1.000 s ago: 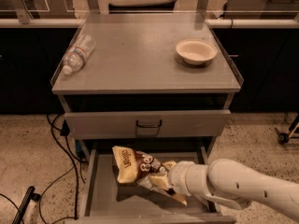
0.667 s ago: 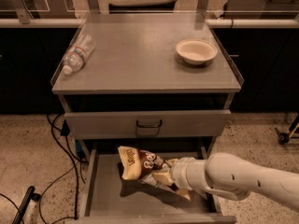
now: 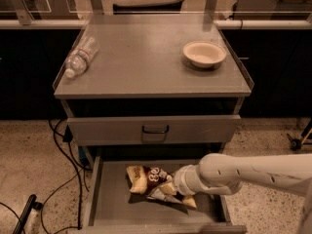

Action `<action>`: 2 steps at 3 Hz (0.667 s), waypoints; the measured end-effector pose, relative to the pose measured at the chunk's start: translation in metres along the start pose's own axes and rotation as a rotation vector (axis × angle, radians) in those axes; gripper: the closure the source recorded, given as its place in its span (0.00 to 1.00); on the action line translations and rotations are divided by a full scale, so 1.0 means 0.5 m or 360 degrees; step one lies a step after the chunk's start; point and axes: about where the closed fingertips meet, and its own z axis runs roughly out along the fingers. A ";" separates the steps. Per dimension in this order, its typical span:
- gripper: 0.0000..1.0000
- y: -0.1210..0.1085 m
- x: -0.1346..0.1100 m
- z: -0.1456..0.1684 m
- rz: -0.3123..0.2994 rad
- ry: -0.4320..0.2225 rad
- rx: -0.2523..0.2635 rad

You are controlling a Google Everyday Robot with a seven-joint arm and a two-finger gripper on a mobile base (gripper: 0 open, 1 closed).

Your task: Place brown chip bag into middle drawer

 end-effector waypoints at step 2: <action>1.00 -0.076 -0.019 0.092 -0.0059 0.0091 0.0025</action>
Offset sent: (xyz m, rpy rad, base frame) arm 0.0868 0.0097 -0.0471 -0.0855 -0.0293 0.0210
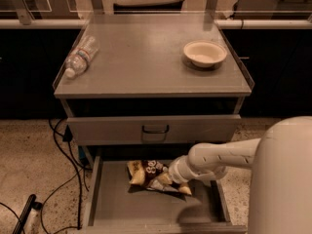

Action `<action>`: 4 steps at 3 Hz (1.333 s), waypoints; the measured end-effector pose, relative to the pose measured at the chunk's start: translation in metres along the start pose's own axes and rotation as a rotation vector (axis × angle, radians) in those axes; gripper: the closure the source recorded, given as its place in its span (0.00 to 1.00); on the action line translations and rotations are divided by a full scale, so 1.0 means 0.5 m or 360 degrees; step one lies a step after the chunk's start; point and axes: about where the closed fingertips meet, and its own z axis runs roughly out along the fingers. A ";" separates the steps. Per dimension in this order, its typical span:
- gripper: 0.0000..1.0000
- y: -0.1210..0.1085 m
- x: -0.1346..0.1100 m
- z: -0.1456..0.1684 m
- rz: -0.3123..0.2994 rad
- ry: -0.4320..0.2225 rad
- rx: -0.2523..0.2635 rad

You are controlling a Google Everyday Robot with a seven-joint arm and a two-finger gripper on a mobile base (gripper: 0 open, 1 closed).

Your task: Place brown chip bag into middle drawer

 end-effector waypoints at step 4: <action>0.38 -0.038 -0.012 0.022 -0.0004 -0.0019 0.0037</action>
Offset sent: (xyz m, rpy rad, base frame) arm 0.0199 -0.0014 -0.0070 -0.0034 -0.0216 -0.0112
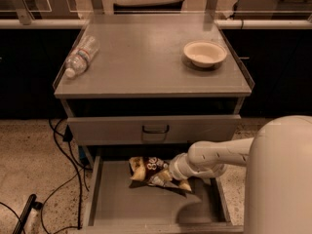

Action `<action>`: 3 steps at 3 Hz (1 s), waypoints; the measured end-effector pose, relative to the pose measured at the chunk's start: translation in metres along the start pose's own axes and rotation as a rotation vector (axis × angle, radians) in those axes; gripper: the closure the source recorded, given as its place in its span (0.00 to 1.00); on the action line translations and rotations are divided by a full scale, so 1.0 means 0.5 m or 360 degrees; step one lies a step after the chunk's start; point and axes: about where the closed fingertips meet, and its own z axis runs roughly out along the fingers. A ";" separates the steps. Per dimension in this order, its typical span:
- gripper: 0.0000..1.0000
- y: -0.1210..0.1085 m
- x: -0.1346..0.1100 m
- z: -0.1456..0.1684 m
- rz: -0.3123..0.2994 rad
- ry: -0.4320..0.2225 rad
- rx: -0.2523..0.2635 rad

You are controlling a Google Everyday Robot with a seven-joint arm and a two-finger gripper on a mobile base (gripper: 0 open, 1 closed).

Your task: Place brown chip bag into middle drawer

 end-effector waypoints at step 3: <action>0.00 0.000 0.000 0.000 0.0000 0.0000 0.0000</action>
Offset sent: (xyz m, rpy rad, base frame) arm 0.0000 0.0000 0.0000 0.0000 0.0000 0.0000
